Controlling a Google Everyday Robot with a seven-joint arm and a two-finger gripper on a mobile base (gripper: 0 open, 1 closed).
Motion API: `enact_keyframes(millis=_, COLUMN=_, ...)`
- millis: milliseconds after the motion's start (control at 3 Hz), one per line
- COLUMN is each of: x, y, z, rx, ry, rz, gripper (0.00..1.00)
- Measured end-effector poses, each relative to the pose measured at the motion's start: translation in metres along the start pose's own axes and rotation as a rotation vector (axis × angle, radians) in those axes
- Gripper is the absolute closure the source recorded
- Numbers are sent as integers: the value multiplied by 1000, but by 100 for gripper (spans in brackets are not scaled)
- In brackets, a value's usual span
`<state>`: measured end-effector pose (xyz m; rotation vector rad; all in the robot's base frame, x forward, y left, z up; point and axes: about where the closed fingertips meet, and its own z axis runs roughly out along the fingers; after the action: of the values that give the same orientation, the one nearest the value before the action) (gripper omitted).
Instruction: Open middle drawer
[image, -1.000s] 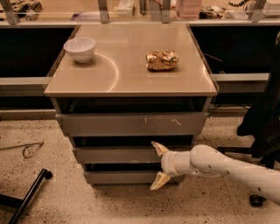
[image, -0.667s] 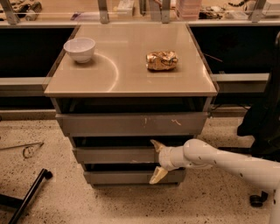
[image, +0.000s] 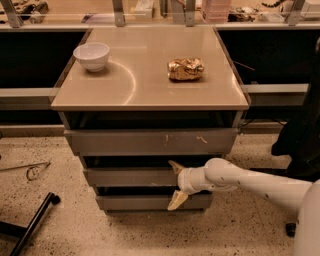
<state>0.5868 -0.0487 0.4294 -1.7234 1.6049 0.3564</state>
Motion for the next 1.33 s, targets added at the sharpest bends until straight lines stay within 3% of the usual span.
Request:
enact_keyframes(millis=667, x=14, y=28, z=13, rx=-86, ry=14, rz=43, gripper=0)
enact_keyframes(millis=1333, x=3, y=70, z=-22, rx=-182, ry=9, rz=96, gripper=0)
